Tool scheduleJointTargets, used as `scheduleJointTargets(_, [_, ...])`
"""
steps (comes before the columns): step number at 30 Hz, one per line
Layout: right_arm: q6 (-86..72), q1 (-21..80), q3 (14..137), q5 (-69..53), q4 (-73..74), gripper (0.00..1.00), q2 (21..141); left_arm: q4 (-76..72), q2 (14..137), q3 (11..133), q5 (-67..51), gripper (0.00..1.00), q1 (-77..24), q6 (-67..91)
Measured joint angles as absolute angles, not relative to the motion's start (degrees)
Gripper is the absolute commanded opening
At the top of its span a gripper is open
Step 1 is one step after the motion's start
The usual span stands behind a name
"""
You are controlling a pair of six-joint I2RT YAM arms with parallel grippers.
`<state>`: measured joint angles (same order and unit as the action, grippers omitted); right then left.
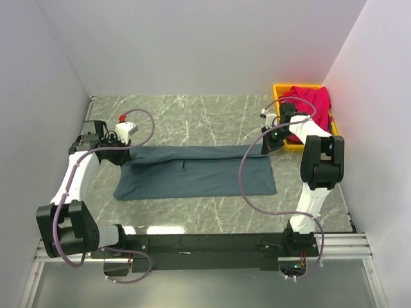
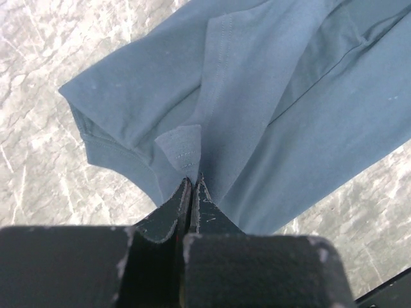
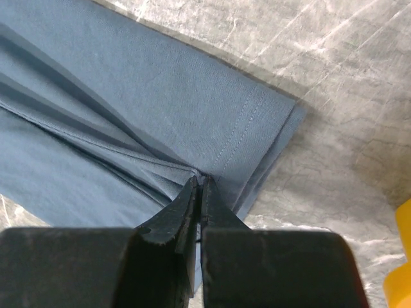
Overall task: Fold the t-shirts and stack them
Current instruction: Fold the tshirt
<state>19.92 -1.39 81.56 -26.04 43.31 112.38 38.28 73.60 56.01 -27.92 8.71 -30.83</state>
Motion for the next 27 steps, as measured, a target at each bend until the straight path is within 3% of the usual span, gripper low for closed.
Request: scheduleJointTargets(27, [24.1,-1.4,76.6,-25.5,43.7,0.02,111.3,40.1,71.4,45.3,-24.5,0.00,8.7,-39.1])
